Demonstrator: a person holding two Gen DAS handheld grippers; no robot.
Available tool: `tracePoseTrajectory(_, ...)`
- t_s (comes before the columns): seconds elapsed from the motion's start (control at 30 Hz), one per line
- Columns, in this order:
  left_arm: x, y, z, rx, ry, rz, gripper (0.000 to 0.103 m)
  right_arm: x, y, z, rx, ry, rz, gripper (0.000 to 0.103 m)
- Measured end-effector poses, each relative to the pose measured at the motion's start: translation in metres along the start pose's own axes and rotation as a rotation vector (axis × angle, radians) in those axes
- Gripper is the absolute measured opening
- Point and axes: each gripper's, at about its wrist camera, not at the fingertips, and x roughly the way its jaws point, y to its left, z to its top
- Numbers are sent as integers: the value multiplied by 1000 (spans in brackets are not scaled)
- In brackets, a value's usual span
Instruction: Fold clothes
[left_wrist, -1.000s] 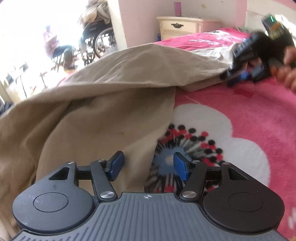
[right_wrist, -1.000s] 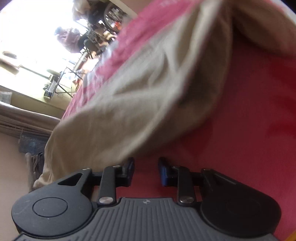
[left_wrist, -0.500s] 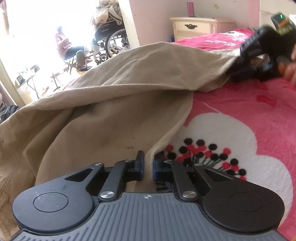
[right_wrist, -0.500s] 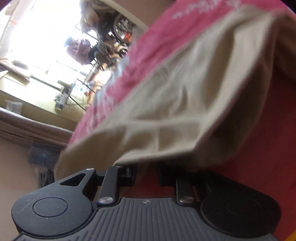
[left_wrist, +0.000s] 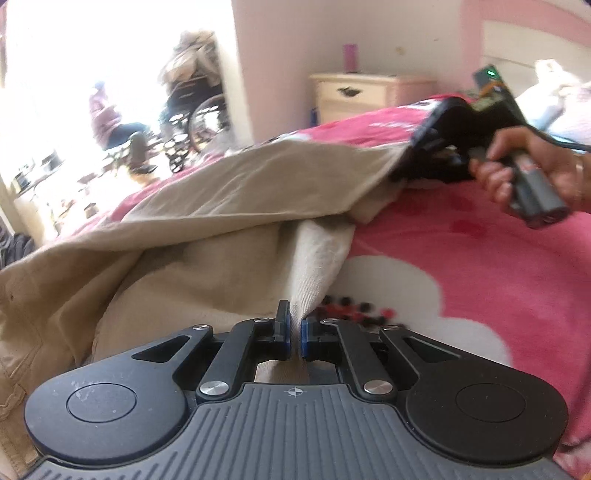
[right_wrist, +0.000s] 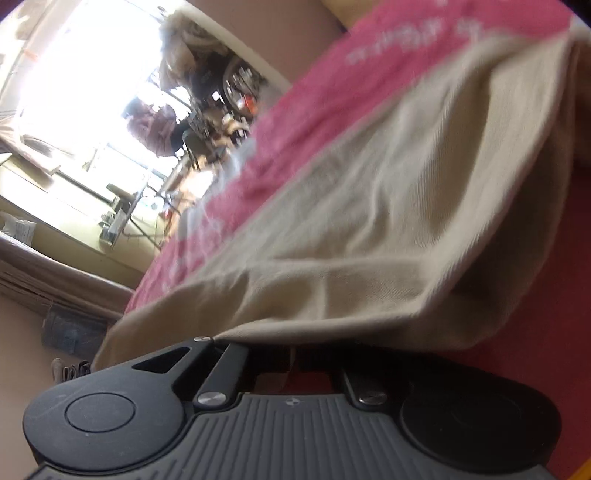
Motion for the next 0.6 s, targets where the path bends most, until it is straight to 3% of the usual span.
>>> tracePoseTrajectory(0.23,-57,8,-9,-4,12,-190,3,-103,12,-8,-73,-51,-24,1)
tracePoseTrajectory(0.43,-86,4,-20,50,73,-316,2,-191,1,-30,-58,-34,-120,1)
tracePoseTrajectory(0.6,-92,-10,-32,16,131,-496,2,-231,-11,-44,-55,-53,-205,1)
